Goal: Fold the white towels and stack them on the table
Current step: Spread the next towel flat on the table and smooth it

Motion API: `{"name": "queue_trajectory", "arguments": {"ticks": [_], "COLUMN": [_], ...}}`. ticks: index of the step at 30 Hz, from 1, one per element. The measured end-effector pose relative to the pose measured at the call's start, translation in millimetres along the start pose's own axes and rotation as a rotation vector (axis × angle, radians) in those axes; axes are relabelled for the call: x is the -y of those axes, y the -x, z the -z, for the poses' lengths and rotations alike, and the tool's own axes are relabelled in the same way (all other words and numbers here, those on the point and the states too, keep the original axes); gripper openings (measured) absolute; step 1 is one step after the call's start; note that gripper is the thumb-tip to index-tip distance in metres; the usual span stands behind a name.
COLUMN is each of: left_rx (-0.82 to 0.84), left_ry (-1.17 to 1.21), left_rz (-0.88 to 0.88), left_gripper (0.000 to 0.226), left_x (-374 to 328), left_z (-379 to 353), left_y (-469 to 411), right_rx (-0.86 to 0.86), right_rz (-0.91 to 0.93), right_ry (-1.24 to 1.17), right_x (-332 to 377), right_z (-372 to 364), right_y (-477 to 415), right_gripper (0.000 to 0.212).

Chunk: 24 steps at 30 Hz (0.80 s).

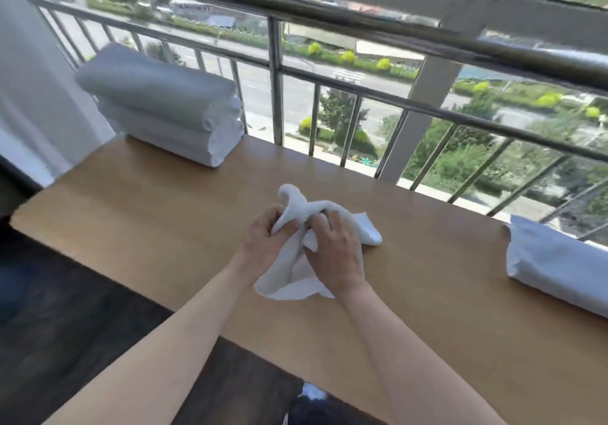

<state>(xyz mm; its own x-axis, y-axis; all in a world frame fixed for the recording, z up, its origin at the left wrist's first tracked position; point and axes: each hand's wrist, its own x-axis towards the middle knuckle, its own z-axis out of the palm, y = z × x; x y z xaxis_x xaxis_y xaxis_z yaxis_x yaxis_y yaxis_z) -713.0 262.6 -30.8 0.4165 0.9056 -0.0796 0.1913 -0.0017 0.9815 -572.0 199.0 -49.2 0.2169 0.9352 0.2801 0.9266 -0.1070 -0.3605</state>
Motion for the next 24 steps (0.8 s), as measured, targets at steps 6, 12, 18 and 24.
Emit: {"name": "queue_trajectory", "arguments": {"ticks": [6,12,18,24], "left_rx": [-0.047,-0.082,-0.183,-0.165], "left_ry": [-0.158,-0.156,0.061,0.061], "left_rz": [0.255,0.536,0.61,0.514], "left_gripper": [0.018,0.066,0.053,0.054], "left_x": [71,120,125,137], "left_z": [54,92,80,62], "left_y": [-24,-53,-119,-158], "right_rx": [0.216,0.285,0.259,0.216], "right_rz": [-0.021,-0.223,-0.319,-0.388], "right_ry": [-0.031,-0.033,0.131,0.228], "right_x": [9,-13,-42,-44], "right_z": [-68,-105,-108,-101], "right_y": [-33,-53,-56,-59], "right_gripper": [0.034,0.042,0.032,0.026]}}
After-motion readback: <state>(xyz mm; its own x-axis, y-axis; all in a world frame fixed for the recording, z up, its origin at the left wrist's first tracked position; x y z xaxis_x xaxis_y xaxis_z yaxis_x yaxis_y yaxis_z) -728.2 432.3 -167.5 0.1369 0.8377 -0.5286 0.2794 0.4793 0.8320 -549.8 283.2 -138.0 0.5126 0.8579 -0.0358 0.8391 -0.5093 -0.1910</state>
